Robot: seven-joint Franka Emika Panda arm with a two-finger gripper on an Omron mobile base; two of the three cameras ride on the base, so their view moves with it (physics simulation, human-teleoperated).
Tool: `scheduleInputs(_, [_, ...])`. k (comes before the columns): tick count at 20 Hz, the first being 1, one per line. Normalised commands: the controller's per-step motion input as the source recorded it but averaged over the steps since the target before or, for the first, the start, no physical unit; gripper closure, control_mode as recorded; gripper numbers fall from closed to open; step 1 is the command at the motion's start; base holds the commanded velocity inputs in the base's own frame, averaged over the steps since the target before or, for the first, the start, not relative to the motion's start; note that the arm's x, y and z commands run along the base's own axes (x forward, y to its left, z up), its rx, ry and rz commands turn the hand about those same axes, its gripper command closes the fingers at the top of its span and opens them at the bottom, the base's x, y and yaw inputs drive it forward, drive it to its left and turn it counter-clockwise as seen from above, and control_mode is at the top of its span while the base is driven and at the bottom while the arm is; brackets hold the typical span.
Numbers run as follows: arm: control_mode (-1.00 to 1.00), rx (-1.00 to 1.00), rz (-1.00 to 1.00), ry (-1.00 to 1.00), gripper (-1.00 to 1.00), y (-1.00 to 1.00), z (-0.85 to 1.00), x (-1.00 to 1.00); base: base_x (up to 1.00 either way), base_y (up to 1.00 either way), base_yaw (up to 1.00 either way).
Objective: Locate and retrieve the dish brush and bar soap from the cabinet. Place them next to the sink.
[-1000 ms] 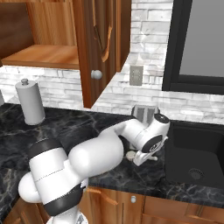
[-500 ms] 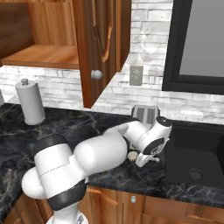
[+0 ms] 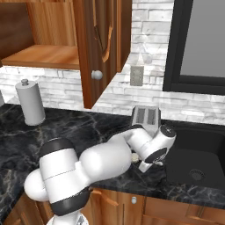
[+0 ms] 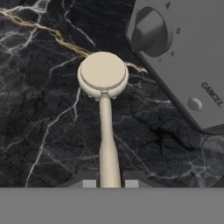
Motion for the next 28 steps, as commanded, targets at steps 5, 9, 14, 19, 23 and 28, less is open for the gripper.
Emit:
scheduleInputs(5, [-1.00, 0.00, 0.00, 0.00, -1.00, 0.00, -0.02, 0.23, 0.00, 0.00, 0.00])
scheduleInputs(9, [-1.00, 0.00, 0.00, 0.00, -1.00, 0.00, -0.02, 0.15, 0.00, 0.00, 0.00])
scheduleInputs(14, [-1.00, 0.00, 0.00, 0.00, -1.00, 0.00, -0.04, 0.07, 0.00, 0.00, 0.00])
scheduleInputs(19, [-1.00, 0.00, 0.00, 0.00, -1.00, 0.01, -0.01, 0.07, 0.00, 0.00, 0.00])
scheduleInputs(23, [-1.00, 0.00, -0.04, 0.05, -1.00, -0.02, 0.10, -0.11, 0.00, 0.00, 0.00])
scheduleInputs(28, [-1.00, 0.01, -0.15, 0.02, -1.00, 0.01, 0.29, -0.70, 0.00, 0.00, 0.00])
